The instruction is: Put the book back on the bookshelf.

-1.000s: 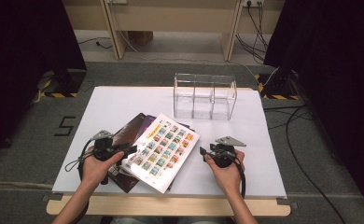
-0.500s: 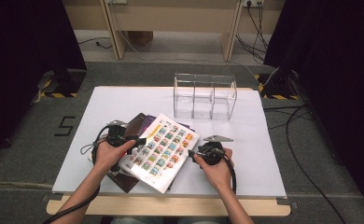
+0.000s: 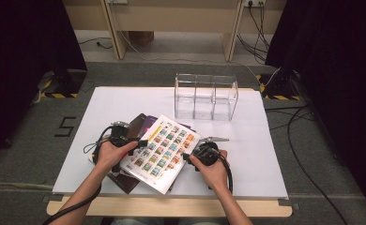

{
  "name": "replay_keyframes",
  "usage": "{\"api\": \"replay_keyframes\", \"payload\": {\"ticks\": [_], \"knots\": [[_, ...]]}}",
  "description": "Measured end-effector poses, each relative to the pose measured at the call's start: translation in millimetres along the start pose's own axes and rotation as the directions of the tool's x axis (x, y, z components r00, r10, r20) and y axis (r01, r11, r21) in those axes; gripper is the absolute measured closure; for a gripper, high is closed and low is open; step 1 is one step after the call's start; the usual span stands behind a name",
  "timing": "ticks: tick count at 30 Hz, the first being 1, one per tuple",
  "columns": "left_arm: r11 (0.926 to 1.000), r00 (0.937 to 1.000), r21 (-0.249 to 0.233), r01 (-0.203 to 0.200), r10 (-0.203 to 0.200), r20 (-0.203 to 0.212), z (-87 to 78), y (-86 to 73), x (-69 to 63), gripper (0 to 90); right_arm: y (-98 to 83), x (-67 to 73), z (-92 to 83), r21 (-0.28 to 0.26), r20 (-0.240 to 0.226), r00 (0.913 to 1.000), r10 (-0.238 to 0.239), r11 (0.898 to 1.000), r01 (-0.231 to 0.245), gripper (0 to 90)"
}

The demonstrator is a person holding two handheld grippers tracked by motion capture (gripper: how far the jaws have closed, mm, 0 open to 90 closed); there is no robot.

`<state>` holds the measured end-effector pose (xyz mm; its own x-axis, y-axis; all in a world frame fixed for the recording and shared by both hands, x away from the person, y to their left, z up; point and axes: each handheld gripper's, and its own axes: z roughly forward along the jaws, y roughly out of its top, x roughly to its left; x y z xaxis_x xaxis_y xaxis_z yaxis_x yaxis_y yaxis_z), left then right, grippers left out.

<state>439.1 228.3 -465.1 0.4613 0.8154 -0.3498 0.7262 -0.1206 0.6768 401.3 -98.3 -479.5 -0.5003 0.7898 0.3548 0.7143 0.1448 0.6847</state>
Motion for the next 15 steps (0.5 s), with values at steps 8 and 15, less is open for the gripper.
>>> {"api": "replay_keyframes", "payload": {"ticks": [8, 15], "knots": [[0.9999, 1.0, 0.014, -0.009, 0.009, 0.002, -6.1, -12.5, -13.3, 55.7, 1.0, -4.1, 0.7, -0.001, 0.021, 0.9996, 0.02, 1.0, -0.02, 43.5], [0.9997, 0.9999, 0.023, -0.005, 0.005, -0.013, -10.8, -23.4, -27.1, 56.3, 12.3, -13.5, 2.4, 0.01, 0.054, 0.9982, 0.024, 1.0, -0.024, 43.4]]}}
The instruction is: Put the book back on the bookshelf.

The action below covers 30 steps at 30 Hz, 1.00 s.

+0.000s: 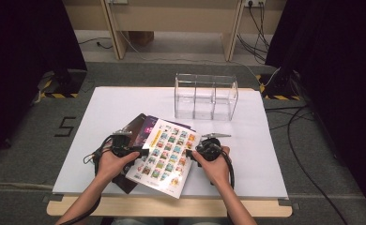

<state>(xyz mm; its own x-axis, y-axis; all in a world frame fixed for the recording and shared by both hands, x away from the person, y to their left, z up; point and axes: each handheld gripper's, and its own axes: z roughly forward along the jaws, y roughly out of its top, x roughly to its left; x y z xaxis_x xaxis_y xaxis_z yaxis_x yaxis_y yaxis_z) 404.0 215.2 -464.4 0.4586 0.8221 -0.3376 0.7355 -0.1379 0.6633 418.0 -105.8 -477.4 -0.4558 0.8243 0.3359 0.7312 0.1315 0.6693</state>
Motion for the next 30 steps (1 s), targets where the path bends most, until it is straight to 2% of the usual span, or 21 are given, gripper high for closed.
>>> {"api": "replay_keyframes", "payload": {"ticks": [1, 3, 5, 10, 18, 19, 20, 22, 23, 24, 30], "knots": [[1.0, 1.0, 0.0, 0.0, 0.0, 0.0, 0.0, 0.0, 0.0, 56.4, 3.1, -2.7, 1.4, 0.004, 0.004, 0.9999, 0.009, 1.0, -0.009, 43.1], [0.9999, 0.9995, 0.009, -0.013, 0.013, -0.027, -0.7, -0.4, -4.3, 56.6, 9.9, -9.2, 5.1, 0.01, 0.011, 0.9996, 0.025, 1.0, -0.025, 42.3], [0.9997, 0.9992, 0.015, -0.018, 0.018, -0.035, -0.8, -0.2, -5.5, 56.9, 17.2, -14.5, 7.8, 0.015, 0.025, 0.9994, 0.024, 1.0, -0.024, 42.2], [0.9996, 0.9989, 0.018, -0.021, 0.022, -0.041, -1.7, -1.1, -6.1, 57.7, 30.3, -25.7, 14.9, 0.035, 0.023, 0.998, 0.059, 0.998, -0.06, 38.3], [0.9994, 0.9981, 0.017, -0.031, 0.031, -0.052, -5.7, -4.5, -7.4, 60.4, 42.5, -35.1, 24.9, 0.038, 0.018, 0.9947, 0.101, 0.994, -0.101, 32.2], [0.9994, 0.9981, 0.017, -0.031, 0.031, -0.052, -5.7, -4.5, -7.4, 60.4, 42.5, -35.1, 24.9, 0.038, 0.018, 0.9947, 0.101, 0.994, -0.101, 32.2], [0.9993, 0.9977, 0.017, -0.034, 0.035, -0.058, -5.8, -4.6, -8.6, 60.4, 44.8, -36.7, 28.3, 0.04, 0.005, 0.9918, 0.127, 0.991, -0.127, 30.1], [0.9991, 0.9972, 0.018, -0.038, 0.039, -0.064, -6.0, -4.7, -9.3, 60.6, 45.1, -40.1, 31.7, 0.037, -0.015, 0.9884, 0.151, 0.988, -0.151, 28.1], [0.9991, 0.9972, 0.018, -0.038, 0.039, -0.064, -6.0, -4.7, -9.3, 60.6, 45.1, -40.1, 31.7, 0.037, -0.015, 0.9884, 0.151, 0.988, -0.151, 28.1], [0.9991, 0.9971, 0.017, -0.038, 0.039, -0.065, -6.1, -5.0, -9.4, 60.6, 44.5, -41.7, 32.6, 0.037, -0.029, 0.9842, 0.175, 0.984, -0.174, 27.7], [0.9993, 0.9963, 0.007, -0.036, 0.037, -0.077, -5.9, -6.4, -11.0, 60.7, 43.0, -39.2, 32.5, 0.024, -0.016, 0.9839, 0.178, 0.984, -0.178, 27.9]]}}
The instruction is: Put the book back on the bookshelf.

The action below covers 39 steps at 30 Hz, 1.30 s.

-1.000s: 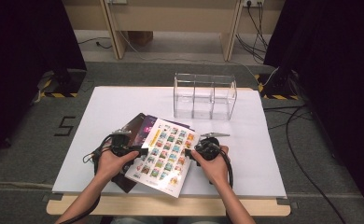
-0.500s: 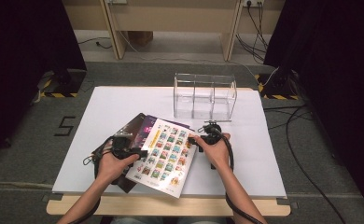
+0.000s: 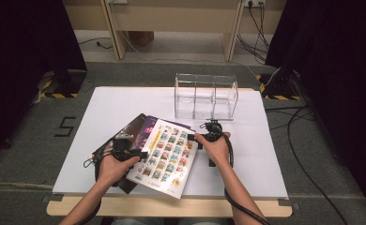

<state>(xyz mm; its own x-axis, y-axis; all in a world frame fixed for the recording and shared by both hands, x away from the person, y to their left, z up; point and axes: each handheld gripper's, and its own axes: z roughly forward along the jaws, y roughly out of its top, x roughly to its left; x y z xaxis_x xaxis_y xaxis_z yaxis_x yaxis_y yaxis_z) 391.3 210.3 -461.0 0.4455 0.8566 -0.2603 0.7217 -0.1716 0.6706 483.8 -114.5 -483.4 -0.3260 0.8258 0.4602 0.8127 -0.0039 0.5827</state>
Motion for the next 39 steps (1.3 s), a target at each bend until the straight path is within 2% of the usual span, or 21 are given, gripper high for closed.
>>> {"api": "replay_keyframes", "payload": {"ticks": [4, 7, 10, 12, 16, 20, 27, 29, 35, 39], "knots": [[1.0, 1.0, -0.001, 0.001, -0.001, -0.004, 0.1, -0.4, -0.6, 60.5, -2.3, 0.4, -1.2, -0.013, 0.011, 0.9998, 0.015, 1.0, -0.015, 30.9], [1.0, 1.0, 0.001, 0.002, -0.002, -0.004, 0.2, -0.1, -0.5, 60.5, -1.7, -3.6, -3.3, -0.008, -0.005, 0.9991, 0.042, 0.999, -0.042, 35.3], [1.0, 1.0, 0.002, 0.003, -0.003, -0.008, 0.2, 0.1, -1.0, 60.5, 3.1, -7.7, -3.8, 0.018, -0.022, 0.9991, 0.037, 0.999, -0.037, 38.3], [1.0, 0.9999, 0.0, 0.005, -0.005, -0.01, 0.2, 0.0, -1.5, 60.5, 6.6, -7.0, -0.9, -0.01, -0.009, 0.9997, 0.021, 1.0, -0.021, 37.4], [1.0, 0.9999, 0.002, 0.009, -0.009, -0.008, 0.2, -0.1, -1.1, 60.4, 5.8, -7.9, 3.5, -0.028, -0.026, 0.9977, 0.062, 0.998, -0.063, 35.5], [0.9999, 0.9998, -0.001, 0.011, -0.011, -0.014, 0.0, -0.6, -1.7, 60.4, 2.8, -8.2, 1.2, -0.035, -0.024, 0.9978, 0.062, 0.997, -0.062, 37.7], [0.9998, 0.9995, -0.011, 0.019, -0.019, -0.027, 0.6, -1.6, -3.7, 60.4, 3.2, -9.7, -7.5, -0.02, -0.017, 0.9963, 0.085, 0.996, -0.085, 47.1], [0.9998, 0.9994, -0.01, 0.018, -0.018, -0.029, 0.5, -1.5, -4.0, 60.5, 3.4, -12.3, -10.5, -0.023, -0.031, 0.9942, 0.103, 0.994, -0.103, 49.7], [0.9999, 0.9989, -0.012, 0.008, -0.009, -0.045, 0.3, -2.1, -6.4, 60.5, -3.2, -17.3, -11.4, -0.025, -0.052, 0.9863, 0.156, 0.987, -0.158, 49.4], [1.0, 0.9988, -0.007, 0.006, -0.006, -0.048, 0.3, -1.5, -6.8, 60.5, -4.7, -18.7, -11.7, 0.003, -0.068, 0.9844, 0.162, 0.987, -0.162, 46.2]]}}
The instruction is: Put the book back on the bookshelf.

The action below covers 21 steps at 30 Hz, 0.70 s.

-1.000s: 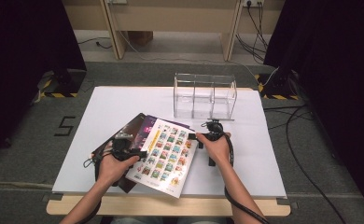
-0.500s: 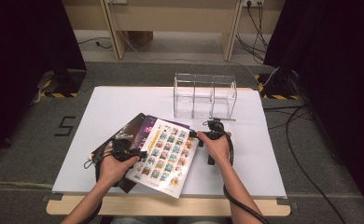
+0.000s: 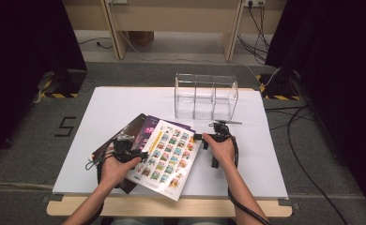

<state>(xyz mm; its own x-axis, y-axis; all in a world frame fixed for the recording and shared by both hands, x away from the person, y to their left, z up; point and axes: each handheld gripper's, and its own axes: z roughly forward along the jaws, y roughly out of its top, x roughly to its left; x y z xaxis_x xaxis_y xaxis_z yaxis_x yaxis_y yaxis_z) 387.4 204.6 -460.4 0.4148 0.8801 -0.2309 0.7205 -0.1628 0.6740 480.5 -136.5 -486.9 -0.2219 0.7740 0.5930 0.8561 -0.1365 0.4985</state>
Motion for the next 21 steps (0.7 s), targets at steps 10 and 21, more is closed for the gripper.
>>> {"api": "replay_keyframes", "payload": {"ticks": [10, 21], "knots": [[1.0, 1.0, 0.003, 0.0, 0.0, 0.004, 0.0, 0.3, 0.5, 60.6, -6.1, 0.1, -1.5, -0.02, -0.013, 0.9996, 0.025, 0.999, -0.026, 45.9], [1.0, 1.0, 0.006, -0.003, 0.003, 0.008, 0.0, 0.8, 0.9, 60.6, -8.4, 4.4, -9.9, -0.038, -0.031, 0.999, 0.033, 0.999, -0.034, 48.3]]}}
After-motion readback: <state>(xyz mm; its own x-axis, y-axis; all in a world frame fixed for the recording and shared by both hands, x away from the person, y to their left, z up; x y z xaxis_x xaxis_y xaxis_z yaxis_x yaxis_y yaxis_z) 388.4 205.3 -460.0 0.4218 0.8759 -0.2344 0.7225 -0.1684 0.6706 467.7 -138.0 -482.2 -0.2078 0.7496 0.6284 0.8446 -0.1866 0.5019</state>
